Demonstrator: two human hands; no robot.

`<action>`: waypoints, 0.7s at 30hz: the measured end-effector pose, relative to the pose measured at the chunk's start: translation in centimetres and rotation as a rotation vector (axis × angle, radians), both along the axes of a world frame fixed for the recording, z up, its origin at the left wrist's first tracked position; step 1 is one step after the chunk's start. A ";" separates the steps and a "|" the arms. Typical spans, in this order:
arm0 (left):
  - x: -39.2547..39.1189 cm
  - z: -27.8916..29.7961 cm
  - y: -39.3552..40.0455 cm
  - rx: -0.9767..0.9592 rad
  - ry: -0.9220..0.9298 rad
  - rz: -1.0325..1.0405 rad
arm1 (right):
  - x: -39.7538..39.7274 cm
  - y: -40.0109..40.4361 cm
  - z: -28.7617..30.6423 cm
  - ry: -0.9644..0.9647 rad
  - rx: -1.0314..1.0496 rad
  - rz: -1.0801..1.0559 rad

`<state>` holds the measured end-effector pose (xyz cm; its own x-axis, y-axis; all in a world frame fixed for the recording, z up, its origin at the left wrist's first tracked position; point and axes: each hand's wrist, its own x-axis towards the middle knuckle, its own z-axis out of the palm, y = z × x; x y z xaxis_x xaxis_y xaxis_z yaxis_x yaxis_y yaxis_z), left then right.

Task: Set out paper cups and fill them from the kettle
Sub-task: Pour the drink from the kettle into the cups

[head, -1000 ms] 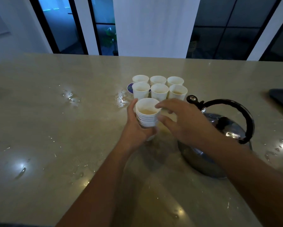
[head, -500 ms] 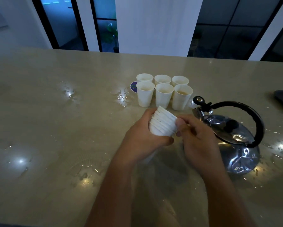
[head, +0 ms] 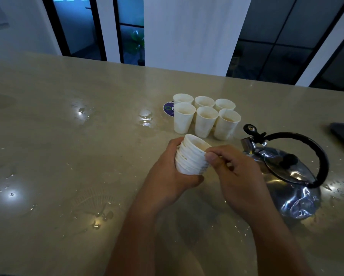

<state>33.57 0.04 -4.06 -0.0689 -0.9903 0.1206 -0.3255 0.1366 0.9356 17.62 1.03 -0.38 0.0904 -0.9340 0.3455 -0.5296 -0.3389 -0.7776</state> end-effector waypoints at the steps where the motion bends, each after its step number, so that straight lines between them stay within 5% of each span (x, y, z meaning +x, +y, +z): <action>1: 0.1 0.0 0.0 -0.005 -0.004 -0.003 | 0.1 0.0 0.0 0.018 -0.010 0.003; 21: -3.0 1.0 0.4 -0.018 -0.131 0.022 | -1.5 0.5 1.8 0.124 -0.054 -0.044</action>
